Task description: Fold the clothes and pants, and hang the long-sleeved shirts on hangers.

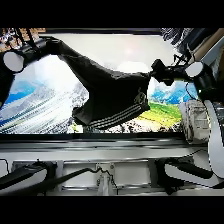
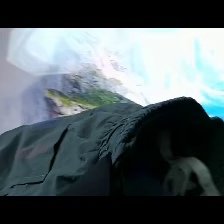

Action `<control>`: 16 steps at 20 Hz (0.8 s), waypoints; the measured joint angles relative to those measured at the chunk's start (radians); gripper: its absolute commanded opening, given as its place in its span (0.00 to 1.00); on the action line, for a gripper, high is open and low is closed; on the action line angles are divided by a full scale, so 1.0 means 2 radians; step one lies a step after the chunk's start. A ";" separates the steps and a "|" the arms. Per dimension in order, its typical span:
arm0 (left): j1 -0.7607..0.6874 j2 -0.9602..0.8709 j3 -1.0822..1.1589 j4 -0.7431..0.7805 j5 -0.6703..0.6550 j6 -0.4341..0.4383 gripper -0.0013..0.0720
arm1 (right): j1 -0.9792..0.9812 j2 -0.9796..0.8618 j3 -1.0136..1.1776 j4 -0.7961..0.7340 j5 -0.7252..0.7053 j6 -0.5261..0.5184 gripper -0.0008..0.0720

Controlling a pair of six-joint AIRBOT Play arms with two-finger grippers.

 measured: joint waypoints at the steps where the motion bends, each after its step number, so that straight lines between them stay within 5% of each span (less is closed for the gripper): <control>1: 0.000 0.006 -0.010 0.000 -0.011 -0.003 0.01 | 0.000 -0.005 0.001 -0.012 0.006 -0.003 0.04; 9: -0.001 0.184 -0.225 -0.003 -0.055 -0.035 0.02 | -0.001 -0.006 -0.030 -0.113 0.123 -0.039 0.04; 16: -0.019 0.323 -0.403 -0.011 -0.080 -0.060 0.02 | -0.001 0.066 -0.125 -0.138 0.148 -0.056 0.04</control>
